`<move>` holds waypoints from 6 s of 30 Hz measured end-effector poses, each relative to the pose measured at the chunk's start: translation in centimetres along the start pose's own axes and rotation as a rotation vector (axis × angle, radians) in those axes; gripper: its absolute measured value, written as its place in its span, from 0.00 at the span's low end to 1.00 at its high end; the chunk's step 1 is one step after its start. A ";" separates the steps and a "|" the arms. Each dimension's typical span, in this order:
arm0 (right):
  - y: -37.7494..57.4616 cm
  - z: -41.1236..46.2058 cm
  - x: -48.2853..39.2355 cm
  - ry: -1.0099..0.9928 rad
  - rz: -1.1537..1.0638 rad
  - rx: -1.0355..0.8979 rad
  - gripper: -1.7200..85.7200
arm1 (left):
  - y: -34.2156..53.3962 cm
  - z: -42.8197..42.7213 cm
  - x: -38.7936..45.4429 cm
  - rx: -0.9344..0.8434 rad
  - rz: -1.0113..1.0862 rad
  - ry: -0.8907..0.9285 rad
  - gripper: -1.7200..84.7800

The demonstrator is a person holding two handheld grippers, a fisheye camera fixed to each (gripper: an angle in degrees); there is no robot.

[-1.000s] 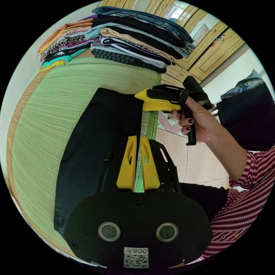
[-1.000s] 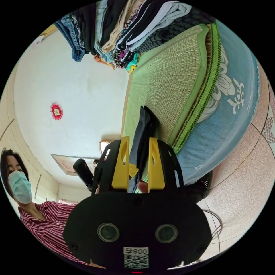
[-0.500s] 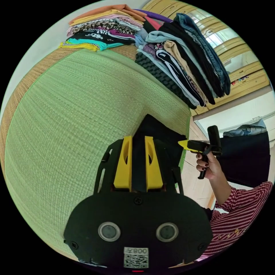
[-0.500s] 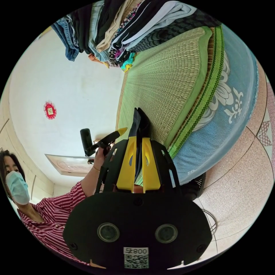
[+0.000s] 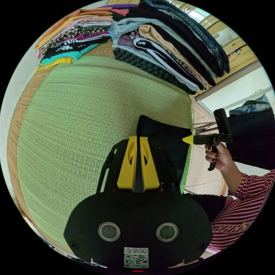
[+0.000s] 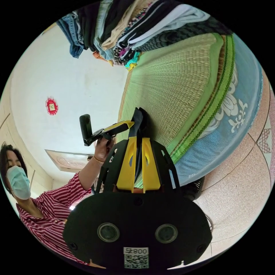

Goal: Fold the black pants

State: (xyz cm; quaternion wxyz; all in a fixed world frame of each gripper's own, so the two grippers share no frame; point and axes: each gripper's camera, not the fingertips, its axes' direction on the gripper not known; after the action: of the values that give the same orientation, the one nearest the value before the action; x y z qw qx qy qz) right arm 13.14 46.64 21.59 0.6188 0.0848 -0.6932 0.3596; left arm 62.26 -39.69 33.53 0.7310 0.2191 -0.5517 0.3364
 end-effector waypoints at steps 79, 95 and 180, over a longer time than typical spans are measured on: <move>23.1 48.5 -32.7 0.123 -0.528 -0.824 0.10 | 44.0 6.8 -26.8 0.452 -0.858 0.171 0.02; 17.5 41.5 -26.9 0.235 -0.505 -0.701 0.05 | 39.1 9.9 -22.6 0.419 -0.717 0.113 0.05; 10.0 54.1 -42.6 -0.041 -0.385 -0.627 0.04 | 64.4 28.4 -29.2 0.880 -0.749 0.234 0.04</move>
State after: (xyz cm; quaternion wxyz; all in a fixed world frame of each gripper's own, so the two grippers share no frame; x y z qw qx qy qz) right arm -26.21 7.28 -20.16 0.6571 0.0274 -0.7533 0.0049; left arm -8.56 -22.96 10.82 0.6966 0.6431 -0.1608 0.2744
